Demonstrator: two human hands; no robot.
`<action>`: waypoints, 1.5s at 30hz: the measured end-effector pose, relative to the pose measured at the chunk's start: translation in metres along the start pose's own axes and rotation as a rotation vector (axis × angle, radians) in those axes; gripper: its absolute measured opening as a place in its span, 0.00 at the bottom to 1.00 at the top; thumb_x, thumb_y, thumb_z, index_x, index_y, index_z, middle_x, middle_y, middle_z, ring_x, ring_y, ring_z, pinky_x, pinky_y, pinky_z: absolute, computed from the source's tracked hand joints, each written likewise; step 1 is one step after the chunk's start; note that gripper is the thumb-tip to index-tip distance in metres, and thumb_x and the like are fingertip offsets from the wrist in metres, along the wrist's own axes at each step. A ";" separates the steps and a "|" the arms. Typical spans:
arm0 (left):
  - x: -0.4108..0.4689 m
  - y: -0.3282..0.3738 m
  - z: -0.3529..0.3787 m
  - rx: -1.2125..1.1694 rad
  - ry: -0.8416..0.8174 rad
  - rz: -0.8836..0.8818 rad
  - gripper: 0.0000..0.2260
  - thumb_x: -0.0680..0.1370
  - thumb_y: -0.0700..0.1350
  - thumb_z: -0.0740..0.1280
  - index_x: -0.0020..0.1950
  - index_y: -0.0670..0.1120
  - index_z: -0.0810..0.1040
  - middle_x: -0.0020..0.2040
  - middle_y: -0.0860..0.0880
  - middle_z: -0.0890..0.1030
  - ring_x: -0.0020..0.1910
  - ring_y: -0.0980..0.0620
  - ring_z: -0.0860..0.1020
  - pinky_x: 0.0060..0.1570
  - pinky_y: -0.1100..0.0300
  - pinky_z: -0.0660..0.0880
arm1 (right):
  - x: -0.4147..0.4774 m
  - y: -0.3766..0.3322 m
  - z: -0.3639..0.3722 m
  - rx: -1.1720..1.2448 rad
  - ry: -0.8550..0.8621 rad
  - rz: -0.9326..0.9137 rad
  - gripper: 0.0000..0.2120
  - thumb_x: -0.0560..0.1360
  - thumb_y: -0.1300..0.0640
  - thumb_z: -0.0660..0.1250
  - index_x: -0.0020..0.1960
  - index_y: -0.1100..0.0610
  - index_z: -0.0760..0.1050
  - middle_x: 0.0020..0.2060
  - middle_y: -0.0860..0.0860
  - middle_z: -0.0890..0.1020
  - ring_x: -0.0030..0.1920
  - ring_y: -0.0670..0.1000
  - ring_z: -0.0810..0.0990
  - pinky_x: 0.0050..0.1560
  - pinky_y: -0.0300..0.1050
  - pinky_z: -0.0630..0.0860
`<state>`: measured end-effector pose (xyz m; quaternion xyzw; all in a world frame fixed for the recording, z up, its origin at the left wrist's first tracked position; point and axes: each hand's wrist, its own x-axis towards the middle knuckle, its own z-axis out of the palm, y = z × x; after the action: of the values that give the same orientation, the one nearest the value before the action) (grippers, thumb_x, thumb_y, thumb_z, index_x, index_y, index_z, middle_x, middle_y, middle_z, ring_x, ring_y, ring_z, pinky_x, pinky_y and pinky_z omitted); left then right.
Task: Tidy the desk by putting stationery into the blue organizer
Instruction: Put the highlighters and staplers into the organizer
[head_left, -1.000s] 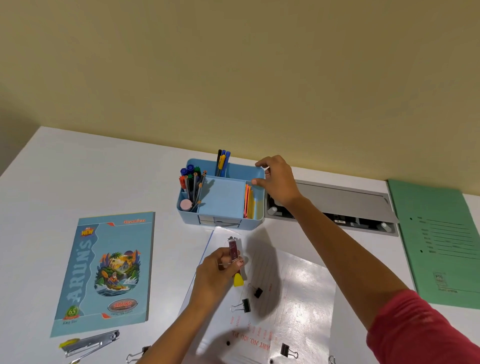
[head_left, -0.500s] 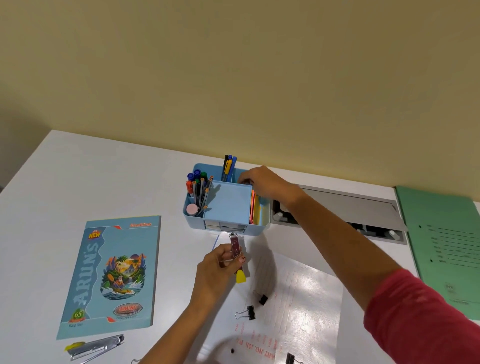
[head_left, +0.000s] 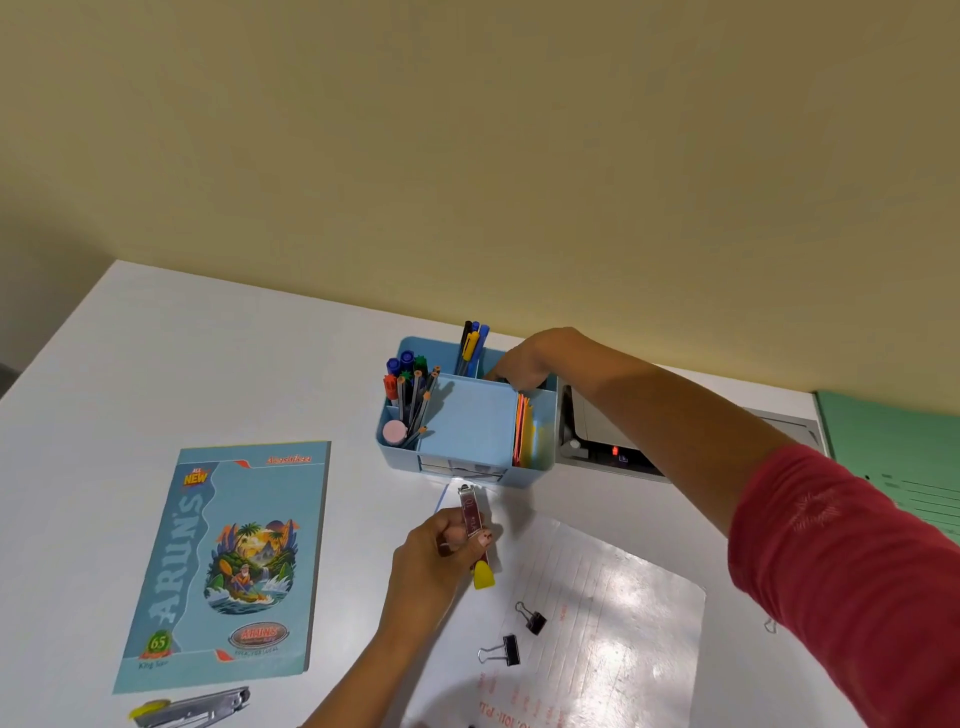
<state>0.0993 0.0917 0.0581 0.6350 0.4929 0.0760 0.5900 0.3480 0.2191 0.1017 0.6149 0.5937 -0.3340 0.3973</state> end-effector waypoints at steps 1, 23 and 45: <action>0.001 0.000 0.000 -0.009 0.001 -0.003 0.05 0.75 0.49 0.70 0.46 0.59 0.77 0.33 0.69 0.81 0.39 0.69 0.80 0.42 0.71 0.74 | 0.001 0.000 -0.001 -0.021 -0.003 0.008 0.26 0.79 0.60 0.60 0.75 0.53 0.59 0.70 0.55 0.68 0.66 0.58 0.70 0.66 0.58 0.69; 0.003 0.008 -0.003 -0.134 0.000 -0.081 0.05 0.73 0.49 0.71 0.45 0.59 0.79 0.37 0.61 0.84 0.45 0.56 0.83 0.56 0.49 0.78 | -0.003 -0.011 -0.008 -0.234 0.040 0.066 0.24 0.76 0.61 0.62 0.71 0.51 0.65 0.65 0.53 0.74 0.59 0.55 0.76 0.29 0.41 0.65; 0.002 0.012 -0.006 -0.149 -0.014 -0.060 0.04 0.74 0.48 0.71 0.47 0.56 0.81 0.40 0.59 0.85 0.45 0.58 0.83 0.56 0.48 0.78 | -0.056 0.033 0.052 0.173 0.685 -0.045 0.09 0.75 0.67 0.63 0.50 0.60 0.80 0.50 0.56 0.75 0.49 0.56 0.76 0.42 0.45 0.67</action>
<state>0.1030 0.0996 0.0685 0.5747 0.5004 0.0905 0.6412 0.3797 0.1475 0.1297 0.7095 0.6752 -0.1662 0.1142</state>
